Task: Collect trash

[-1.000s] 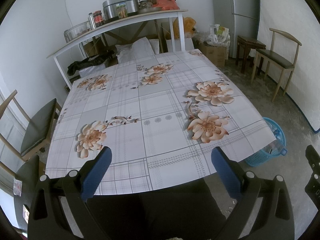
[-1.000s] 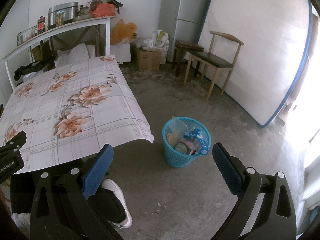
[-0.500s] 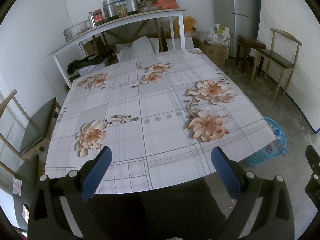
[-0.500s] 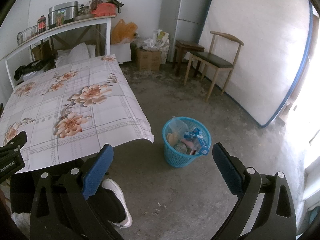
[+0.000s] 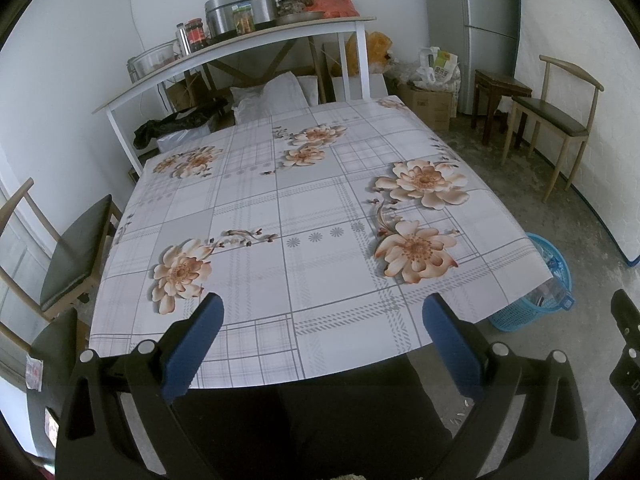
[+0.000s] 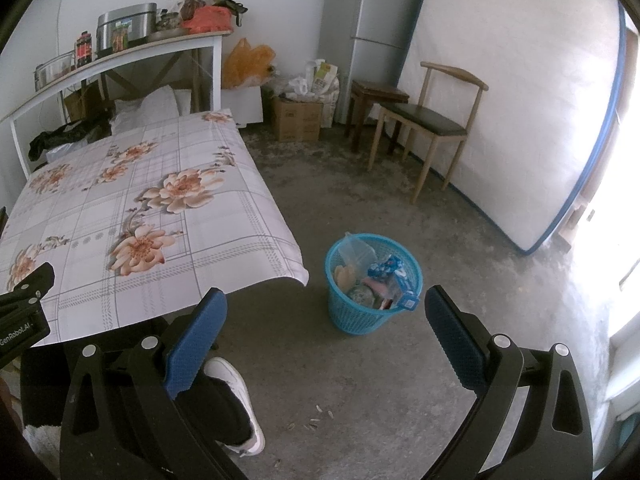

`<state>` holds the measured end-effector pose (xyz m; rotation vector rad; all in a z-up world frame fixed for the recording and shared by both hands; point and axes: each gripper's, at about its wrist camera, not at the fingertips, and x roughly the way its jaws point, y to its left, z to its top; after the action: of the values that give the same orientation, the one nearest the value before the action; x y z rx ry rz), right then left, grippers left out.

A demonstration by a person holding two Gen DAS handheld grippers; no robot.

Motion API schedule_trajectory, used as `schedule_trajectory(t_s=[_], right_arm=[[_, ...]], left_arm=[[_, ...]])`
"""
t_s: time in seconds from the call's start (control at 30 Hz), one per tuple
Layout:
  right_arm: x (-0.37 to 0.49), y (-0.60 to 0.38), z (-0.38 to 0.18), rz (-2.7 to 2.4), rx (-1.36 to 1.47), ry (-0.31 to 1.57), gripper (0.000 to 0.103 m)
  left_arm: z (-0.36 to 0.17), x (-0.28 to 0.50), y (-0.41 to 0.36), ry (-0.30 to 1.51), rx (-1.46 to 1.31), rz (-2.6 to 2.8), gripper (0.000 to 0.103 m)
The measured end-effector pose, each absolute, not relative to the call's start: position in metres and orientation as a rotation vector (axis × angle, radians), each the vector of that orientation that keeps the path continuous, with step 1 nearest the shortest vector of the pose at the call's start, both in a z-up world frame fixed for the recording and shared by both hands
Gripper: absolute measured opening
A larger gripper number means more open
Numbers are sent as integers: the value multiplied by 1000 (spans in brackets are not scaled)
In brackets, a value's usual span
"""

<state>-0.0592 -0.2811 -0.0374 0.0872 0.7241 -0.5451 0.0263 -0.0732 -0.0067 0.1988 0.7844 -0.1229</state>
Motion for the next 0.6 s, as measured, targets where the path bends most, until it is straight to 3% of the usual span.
schedule_trajectory(t_s=[0.6], right_arm=[[-58,-282,-36,-544,84,723,95]], left_arm=[[-8,26,-74,786,200,-125,98]])
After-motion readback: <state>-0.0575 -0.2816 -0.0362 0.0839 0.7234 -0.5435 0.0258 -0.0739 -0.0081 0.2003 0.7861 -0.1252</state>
